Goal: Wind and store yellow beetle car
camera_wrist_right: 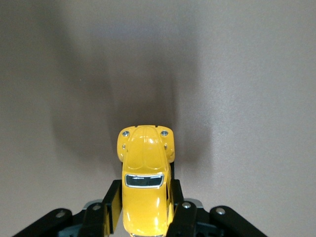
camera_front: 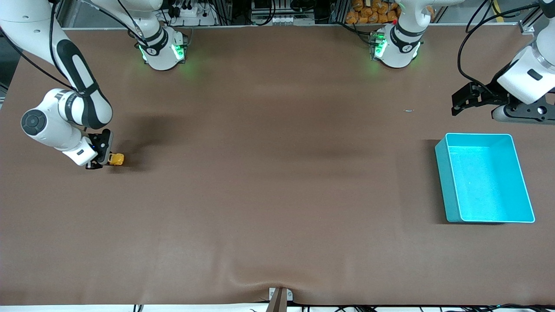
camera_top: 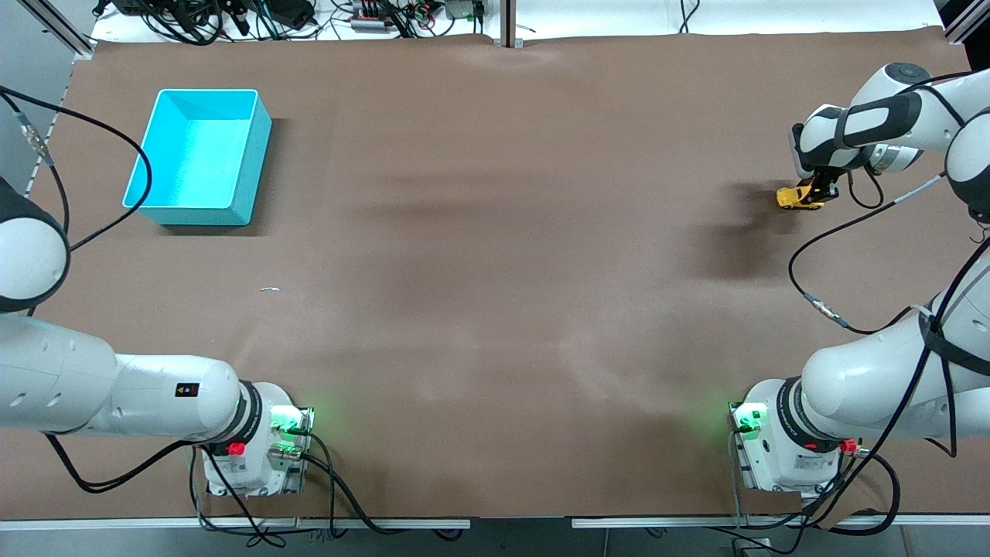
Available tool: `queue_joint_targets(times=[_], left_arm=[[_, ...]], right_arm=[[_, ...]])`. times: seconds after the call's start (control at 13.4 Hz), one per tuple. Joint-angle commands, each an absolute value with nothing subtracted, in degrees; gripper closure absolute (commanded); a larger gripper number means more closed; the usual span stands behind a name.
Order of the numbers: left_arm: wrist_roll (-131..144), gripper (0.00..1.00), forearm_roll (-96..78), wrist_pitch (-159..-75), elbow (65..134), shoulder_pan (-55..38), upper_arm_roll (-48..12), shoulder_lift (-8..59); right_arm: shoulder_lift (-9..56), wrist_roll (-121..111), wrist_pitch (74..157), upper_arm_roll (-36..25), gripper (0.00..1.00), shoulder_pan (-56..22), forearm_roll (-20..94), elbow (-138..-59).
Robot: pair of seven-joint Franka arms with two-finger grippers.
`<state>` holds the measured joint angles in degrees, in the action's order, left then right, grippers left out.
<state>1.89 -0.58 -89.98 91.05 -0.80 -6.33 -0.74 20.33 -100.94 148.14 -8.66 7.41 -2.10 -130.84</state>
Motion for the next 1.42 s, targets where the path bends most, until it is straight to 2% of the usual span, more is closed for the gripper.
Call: queue_joint_targets(times=[0.0,0.15,0.22,0.37,0.6,1.34], left_arm=[[0.8,0.00,-1.3,-89.4,90.7,-0.4,-6.4,-1.1],[0.8,0.00,-1.3,-89.4,90.7,-0.4,-6.4,-1.1],[0.9,0.00,-1.3,-89.5,90.7,-0.4,-6.4,-1.1],[0.8,0.00,-1.3,-89.4,90.7,-0.4,-6.4,-1.1],[0.8,0.00,-1.3,-89.4,90.8,-0.4,-6.4,-1.1],[0.8,0.00,-1.3,-89.4,90.8,-0.4,-6.4,-1.1]], right_arm=[[24.2,-103.1,145.6,-8.1,0.39,9.3,-1.0,-128.1],[24.2,-102.8,139.3,-8.1,0.18,9.3,-0.9,-124.0],[24.2,-102.8,135.3,-8.1,0.00,9.6,-0.1,-121.4],[24.1,-103.2,128.1,-8.2,0.00,10.4,3.0,-116.7],[24.1,-103.2,122.6,-8.2,0.00,11.9,3.1,-112.9],[23.6,-103.1,119.4,-8.2,0.00,13.2,4.7,-111.3]])
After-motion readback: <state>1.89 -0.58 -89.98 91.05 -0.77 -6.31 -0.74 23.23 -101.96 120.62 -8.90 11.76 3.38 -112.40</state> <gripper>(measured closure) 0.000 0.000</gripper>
